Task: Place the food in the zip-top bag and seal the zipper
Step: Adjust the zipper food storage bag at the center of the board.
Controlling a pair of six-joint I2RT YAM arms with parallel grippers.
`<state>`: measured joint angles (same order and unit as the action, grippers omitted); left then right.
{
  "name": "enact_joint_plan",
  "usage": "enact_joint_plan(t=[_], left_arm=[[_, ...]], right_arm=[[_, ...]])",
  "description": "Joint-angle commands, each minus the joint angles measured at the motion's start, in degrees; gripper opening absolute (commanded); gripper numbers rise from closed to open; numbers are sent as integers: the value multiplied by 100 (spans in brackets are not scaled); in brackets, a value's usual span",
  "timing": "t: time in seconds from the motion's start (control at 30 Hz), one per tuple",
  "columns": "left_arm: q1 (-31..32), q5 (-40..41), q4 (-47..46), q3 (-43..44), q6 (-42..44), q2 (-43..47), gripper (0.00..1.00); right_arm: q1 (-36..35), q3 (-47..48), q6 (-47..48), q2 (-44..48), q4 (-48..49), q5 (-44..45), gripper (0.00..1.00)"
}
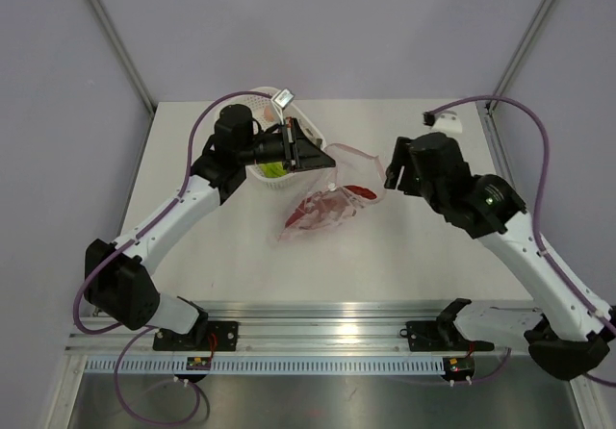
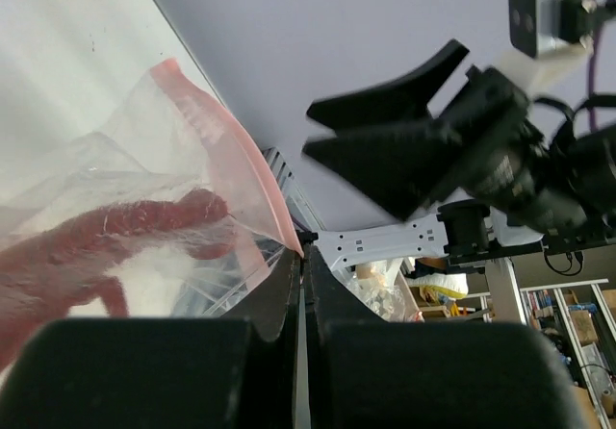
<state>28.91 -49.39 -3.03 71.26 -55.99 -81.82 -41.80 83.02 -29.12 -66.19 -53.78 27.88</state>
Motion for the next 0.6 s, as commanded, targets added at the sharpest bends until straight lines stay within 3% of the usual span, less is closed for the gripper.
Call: enact_joint_plan(t=[0.0,0.07,0.27,0.43,0.57], left_arm=[[-17,-256,-619,63,-149,52,0],[-25,-264,-673,54,-184,9,0],[-17,-256,-778,-16,-237,-36,0],[-17,-238,-919,-104,-325,-79,0],[-25,-159,-928,-130,-325,-106,0]], right_arm=[[820,-461,-295,309,454,-554,74],[1006,-717,-383,256,552,-932,79],[1174,-1033,-629,28,1088,-1636,78],[1183,-1279,-910,-87,1247,-1952,61],[1183,-1604,-1253,176,1528,-2181,59]])
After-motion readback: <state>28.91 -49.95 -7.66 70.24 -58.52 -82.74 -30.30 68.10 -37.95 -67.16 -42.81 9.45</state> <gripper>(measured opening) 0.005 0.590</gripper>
